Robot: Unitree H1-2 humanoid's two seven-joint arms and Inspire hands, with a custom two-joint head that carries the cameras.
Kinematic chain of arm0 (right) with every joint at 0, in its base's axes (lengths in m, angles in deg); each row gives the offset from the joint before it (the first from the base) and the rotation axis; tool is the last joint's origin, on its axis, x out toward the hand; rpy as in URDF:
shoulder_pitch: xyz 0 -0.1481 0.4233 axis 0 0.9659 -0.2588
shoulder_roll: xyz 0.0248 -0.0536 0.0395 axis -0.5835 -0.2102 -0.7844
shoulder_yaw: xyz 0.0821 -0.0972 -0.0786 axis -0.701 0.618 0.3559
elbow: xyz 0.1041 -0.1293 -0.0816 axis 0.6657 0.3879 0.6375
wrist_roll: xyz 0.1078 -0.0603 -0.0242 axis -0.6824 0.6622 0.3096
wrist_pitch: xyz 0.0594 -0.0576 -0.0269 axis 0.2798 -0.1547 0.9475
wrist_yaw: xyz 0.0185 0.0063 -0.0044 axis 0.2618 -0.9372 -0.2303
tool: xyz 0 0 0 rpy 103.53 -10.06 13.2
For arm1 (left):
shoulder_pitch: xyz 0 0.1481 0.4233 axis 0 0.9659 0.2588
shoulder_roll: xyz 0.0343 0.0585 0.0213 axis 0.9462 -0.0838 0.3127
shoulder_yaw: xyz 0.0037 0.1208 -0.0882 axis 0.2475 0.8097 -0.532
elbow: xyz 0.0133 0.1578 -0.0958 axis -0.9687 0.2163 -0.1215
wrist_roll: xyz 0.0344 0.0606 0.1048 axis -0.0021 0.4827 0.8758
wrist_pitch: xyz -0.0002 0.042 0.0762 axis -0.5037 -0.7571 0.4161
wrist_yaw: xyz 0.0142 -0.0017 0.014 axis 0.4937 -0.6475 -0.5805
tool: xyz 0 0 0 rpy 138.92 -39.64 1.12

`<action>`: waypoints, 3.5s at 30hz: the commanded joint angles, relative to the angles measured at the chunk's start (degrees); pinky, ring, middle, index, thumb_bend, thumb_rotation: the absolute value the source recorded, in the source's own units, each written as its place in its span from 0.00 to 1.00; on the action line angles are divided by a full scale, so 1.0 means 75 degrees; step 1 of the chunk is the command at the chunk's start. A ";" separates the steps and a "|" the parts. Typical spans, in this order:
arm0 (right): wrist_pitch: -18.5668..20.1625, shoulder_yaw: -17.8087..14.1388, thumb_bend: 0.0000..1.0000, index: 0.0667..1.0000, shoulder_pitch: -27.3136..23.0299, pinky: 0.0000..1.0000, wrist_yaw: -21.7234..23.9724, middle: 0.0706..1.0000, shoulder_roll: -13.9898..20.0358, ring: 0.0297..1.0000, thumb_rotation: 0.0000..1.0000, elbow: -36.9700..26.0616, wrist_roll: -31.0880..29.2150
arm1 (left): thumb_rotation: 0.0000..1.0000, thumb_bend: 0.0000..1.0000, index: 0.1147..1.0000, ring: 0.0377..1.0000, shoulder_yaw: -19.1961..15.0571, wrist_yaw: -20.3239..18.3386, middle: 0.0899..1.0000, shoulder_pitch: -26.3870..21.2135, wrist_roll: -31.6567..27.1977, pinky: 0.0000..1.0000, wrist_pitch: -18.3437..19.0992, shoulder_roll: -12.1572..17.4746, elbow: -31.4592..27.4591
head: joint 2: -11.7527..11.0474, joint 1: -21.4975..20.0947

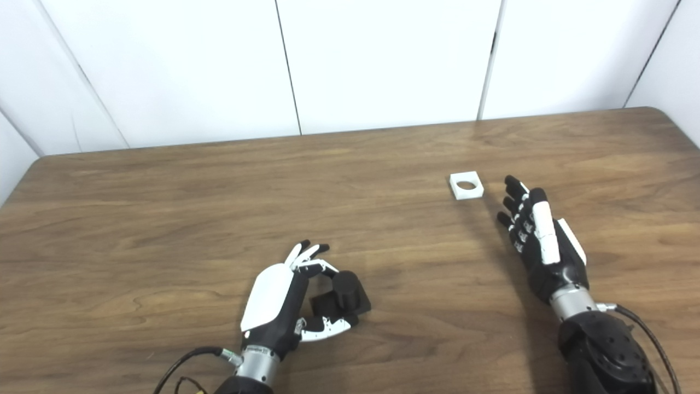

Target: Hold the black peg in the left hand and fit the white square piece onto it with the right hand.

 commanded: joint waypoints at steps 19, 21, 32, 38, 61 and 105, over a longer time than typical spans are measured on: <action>-0.0064 0.1976 0.81 0.71 -0.1757 0.98 0.0062 0.94 0.2307 0.99 0.49 -0.0378 0.5163 | 0.07 0.52 0.42 0.96 -0.0137 -0.0048 0.87 0.0139 0.0417 1.00 -0.0107 -0.0038 0.0237 | -0.0028 -0.0061; -0.0088 0.2037 0.81 0.70 -0.1891 0.99 0.0135 0.94 0.2380 0.99 0.47 -0.0276 0.5277 | 0.07 0.52 0.43 0.96 -0.0135 -0.0058 0.87 0.0121 0.0430 1.00 -0.0106 -0.0038 0.0252 | -0.0031 -0.0106; -0.0067 0.2291 0.86 0.68 -0.2774 1.00 0.0671 0.95 0.2539 1.00 0.35 0.0494 0.5620 | 0.07 0.52 0.43 0.96 -0.0144 0.0039 0.86 0.0109 0.0384 1.00 -0.0194 -0.0067 0.0377 | -0.0047 -0.0141; -0.0105 0.2575 0.86 0.68 -0.3286 1.00 0.0885 0.94 0.2583 1.00 0.28 0.1229 0.5854 | 0.07 0.52 0.43 0.97 -0.0153 0.0084 0.87 0.0134 0.0333 1.00 -0.0250 -0.0057 0.0400 | -0.0103 -0.0212; -0.0387 0.3144 0.85 0.70 -0.4397 0.99 0.0817 0.94 0.2321 0.99 0.28 0.2813 0.6474 | 0.07 0.52 0.43 0.97 -0.0122 0.0070 0.87 0.0255 0.0350 1.00 -0.0312 -0.0109 0.0404 | -0.0196 -0.0240; -0.0643 0.3452 0.85 0.69 -0.4576 1.00 0.0925 0.95 0.2418 0.99 0.32 0.3971 0.6716 | 0.07 0.52 0.43 0.97 -0.0119 0.0103 0.87 0.0289 0.0314 1.00 -0.0387 -0.0166 0.0330 | -0.0127 -0.0223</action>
